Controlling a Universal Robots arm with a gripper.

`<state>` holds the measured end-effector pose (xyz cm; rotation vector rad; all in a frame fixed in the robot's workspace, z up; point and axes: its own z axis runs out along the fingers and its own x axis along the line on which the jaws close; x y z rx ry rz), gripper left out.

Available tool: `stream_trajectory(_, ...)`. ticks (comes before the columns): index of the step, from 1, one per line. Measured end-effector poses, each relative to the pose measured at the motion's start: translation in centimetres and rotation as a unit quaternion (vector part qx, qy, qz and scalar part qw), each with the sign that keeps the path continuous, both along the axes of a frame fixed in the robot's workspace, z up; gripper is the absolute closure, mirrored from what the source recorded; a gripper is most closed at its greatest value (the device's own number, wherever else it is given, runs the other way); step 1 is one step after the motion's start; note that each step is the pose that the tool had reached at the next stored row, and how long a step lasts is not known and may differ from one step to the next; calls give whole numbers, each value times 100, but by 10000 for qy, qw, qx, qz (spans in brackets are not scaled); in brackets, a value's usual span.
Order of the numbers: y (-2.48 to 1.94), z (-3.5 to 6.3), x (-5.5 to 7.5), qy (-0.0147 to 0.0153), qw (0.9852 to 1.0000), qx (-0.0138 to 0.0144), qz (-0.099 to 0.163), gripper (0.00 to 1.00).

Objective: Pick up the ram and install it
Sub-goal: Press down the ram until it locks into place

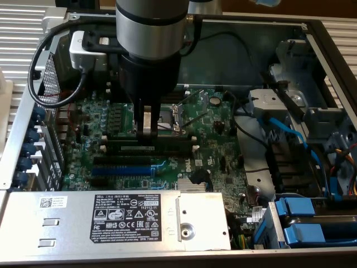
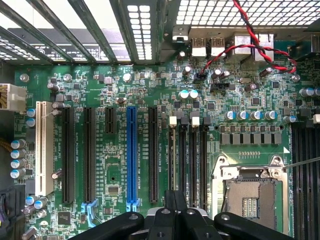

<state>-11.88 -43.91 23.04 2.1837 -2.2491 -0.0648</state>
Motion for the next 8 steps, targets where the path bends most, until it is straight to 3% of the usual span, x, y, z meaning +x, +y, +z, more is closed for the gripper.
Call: stream_trajectory(8, 0, -11, 0, 0, 10000, 0, 0, 89)
